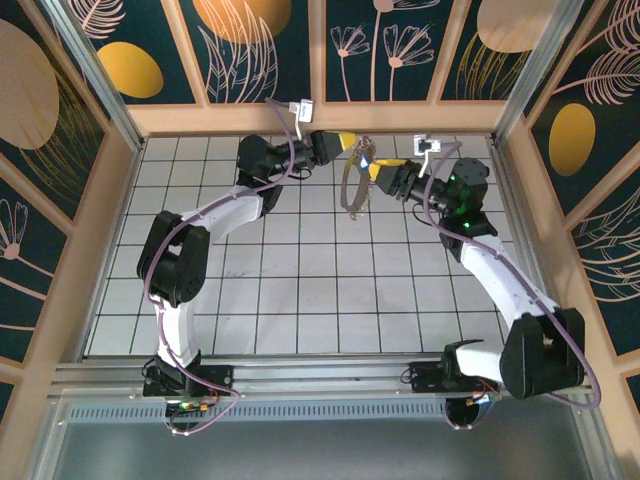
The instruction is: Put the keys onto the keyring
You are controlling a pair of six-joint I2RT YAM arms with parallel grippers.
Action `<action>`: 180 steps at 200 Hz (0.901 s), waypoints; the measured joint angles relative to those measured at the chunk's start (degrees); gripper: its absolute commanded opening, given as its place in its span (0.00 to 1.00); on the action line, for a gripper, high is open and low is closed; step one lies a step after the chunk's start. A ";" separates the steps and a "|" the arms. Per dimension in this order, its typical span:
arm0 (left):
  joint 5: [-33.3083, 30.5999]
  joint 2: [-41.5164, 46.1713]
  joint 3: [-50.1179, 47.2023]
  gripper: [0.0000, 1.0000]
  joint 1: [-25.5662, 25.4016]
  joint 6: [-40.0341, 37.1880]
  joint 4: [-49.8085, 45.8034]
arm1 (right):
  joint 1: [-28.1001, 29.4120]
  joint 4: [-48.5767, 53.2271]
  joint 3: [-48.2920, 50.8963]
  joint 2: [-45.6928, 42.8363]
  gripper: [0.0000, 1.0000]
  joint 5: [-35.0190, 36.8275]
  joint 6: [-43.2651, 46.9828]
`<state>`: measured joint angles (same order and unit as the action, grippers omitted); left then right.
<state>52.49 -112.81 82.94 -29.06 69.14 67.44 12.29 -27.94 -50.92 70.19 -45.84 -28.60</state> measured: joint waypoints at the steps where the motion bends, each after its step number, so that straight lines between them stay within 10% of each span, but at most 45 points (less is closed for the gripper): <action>1: -0.02 0.00 -0.04 0.00 0.00 0.00 0.02 | 0.00 -0.11 0.00 -0.09 0.39 0.00 -0.13; 180: -5.05 -1.05 -2.64 0.00 0.00 4.50 5.92 | 3.15 -20.98 -7.23 12.37 0.33 2.73 -24.52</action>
<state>47.44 -113.86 80.29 -29.06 73.65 73.36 15.44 -48.93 -58.15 82.56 -43.11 -53.12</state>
